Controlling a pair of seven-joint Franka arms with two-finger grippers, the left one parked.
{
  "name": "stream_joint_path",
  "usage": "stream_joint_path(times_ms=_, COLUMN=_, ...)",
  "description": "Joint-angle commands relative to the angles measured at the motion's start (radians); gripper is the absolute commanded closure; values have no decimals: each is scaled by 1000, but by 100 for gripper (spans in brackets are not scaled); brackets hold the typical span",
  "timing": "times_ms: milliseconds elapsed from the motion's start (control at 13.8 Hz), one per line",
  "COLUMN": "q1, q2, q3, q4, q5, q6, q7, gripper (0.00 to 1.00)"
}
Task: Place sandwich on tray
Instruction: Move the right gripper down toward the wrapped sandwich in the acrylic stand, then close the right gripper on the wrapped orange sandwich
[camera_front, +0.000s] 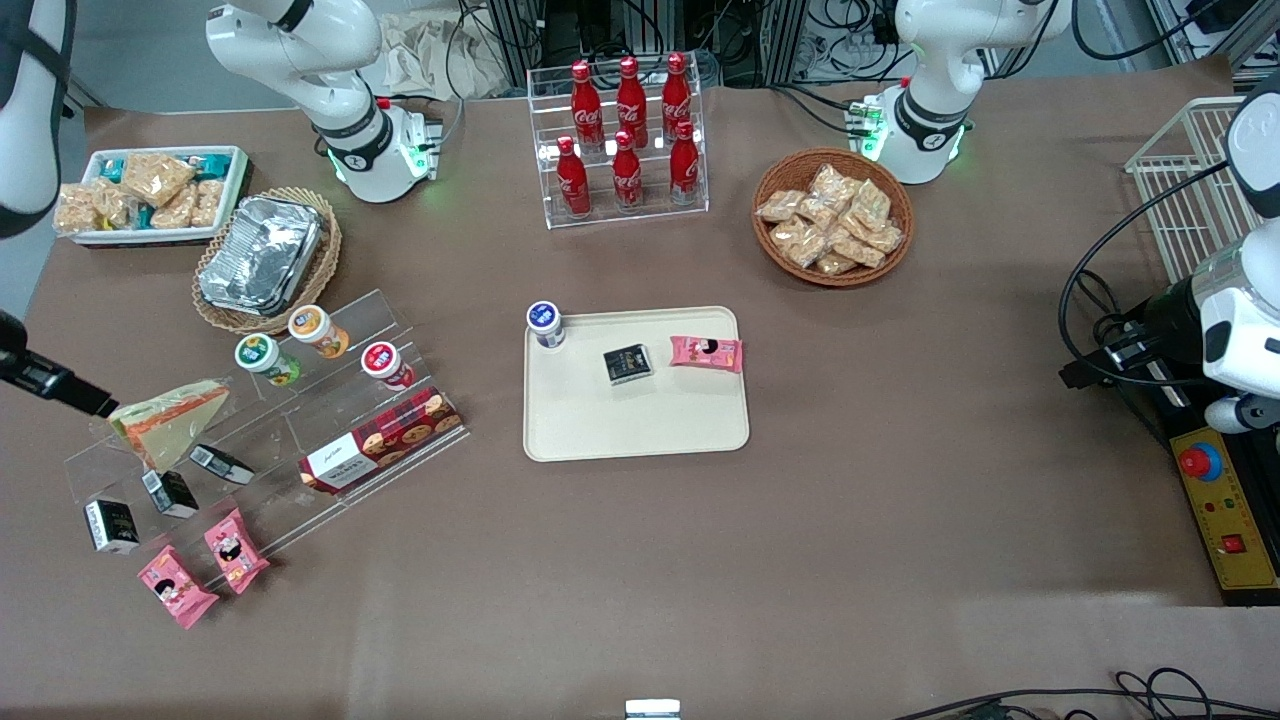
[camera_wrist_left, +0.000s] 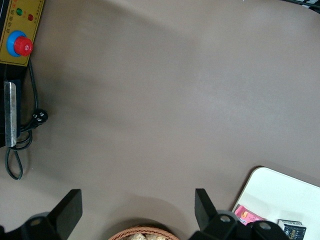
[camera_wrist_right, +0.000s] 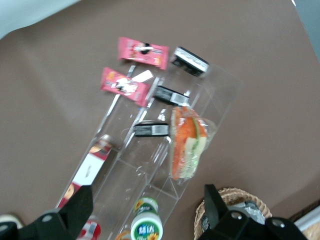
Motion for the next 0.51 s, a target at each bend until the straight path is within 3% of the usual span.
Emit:
stream_joint_path(times_ms=0, q1=-44, q2=71, q3=5, q4=16, q5=5, q6=14, q7=77, gripper=1)
stream_joint_path(times_ms=435, q1=-101, q2=120, q3=4, q4=-105, q5=25, q6=178, q7=80, gripper=1)
